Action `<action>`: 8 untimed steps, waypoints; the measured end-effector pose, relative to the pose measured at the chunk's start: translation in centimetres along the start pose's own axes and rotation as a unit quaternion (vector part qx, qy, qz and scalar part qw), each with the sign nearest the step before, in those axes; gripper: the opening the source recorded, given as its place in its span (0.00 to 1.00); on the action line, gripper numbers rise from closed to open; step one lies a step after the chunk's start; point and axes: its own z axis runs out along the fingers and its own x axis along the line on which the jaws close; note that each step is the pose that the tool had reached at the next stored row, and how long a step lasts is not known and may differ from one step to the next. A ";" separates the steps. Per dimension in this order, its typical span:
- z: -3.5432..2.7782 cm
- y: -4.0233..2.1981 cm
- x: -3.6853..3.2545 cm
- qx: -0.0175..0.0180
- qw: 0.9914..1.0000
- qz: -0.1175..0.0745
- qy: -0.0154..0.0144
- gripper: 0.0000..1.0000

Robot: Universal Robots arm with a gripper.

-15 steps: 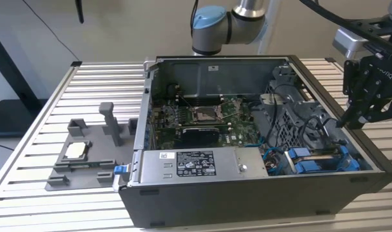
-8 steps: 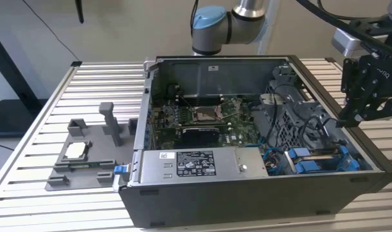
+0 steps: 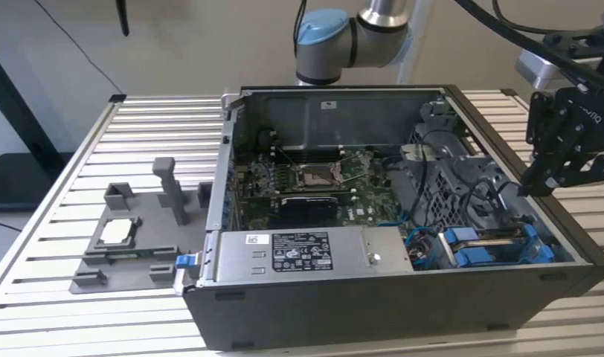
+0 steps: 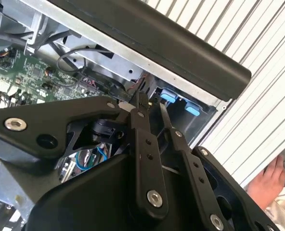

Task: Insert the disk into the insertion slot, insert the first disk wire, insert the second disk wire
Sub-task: 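Insert the second disk wire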

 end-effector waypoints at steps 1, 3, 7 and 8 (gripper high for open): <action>0.03 -0.08 -0.03 -0.001 1.000 0.000 -0.002 0.26; 0.08 -0.19 -0.09 -0.005 1.000 0.001 -0.004 0.26; 0.18 -0.33 -0.13 -0.019 1.000 0.001 -0.005 0.26; 0.21 -0.38 -0.13 -0.022 1.000 0.002 -0.005 0.26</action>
